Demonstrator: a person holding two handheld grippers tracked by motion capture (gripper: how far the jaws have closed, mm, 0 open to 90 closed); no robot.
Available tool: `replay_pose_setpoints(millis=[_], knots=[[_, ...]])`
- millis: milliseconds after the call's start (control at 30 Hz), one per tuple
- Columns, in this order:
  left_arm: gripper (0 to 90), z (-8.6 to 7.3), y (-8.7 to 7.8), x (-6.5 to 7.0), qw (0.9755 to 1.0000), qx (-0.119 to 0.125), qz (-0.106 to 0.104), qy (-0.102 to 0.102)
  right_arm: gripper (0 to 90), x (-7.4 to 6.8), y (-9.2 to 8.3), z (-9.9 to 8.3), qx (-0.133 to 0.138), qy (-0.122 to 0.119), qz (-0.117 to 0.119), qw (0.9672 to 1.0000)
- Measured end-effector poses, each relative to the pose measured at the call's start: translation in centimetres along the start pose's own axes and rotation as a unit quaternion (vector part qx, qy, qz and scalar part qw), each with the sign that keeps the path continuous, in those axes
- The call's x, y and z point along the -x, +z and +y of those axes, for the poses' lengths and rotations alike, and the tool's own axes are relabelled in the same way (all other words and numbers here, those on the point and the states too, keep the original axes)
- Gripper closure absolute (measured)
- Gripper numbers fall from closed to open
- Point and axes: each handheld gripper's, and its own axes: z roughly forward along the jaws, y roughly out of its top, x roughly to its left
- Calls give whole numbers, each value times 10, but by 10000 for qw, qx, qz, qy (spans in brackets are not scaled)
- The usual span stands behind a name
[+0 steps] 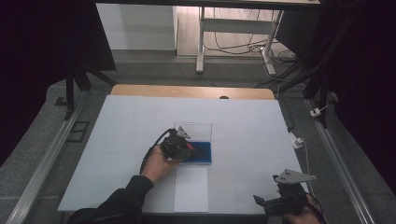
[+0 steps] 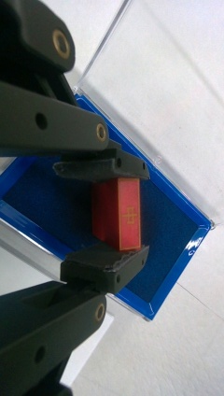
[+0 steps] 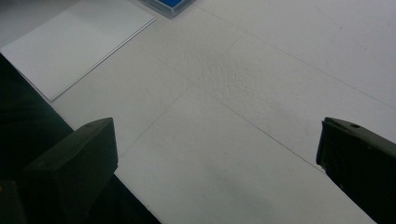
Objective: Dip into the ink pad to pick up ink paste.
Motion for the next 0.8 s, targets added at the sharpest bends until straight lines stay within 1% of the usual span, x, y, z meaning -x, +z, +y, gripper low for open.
replay_pose_setpoints(millis=[67, 100, 133, 267, 300, 533, 700, 800], knots=[[588, 1, 0, 4, 9999, -12, 114, 97, 0, 0, 0, 0, -7, -5, -13, 10000], [588, 1, 0, 4, 9999, -12, 122, 105, 0, 0, 0, 0, -6, -1, -13, 10000], [588, 1, 0, 3, 9999, -22, 89, 89, 0, 0, 0, 0, -3, 2, -2, 10000], [588, 0, 0, -6, 9997, 10, -184, -153, 0, 0, 0, 0, 17, 4, -1, 10000], [588, -1, 0, -7, 9996, 17, -218, -171, 0, 0, 0, 0, 17, 6, 2, 10000], [587, 0, -1, -7, 9997, 6, -199, -145, 0, 0, 0, 0, 26, 13, 12, 10000], [585, 1, -1, -5, 9998, 19, -146, -108, 0, 1, 0, 0, 33, 14, 15, 10000], [584, 1, -1, -6, 9998, 31, -164, -137, 0, 1, 0, 0, 36, 16, 20, 10000]])
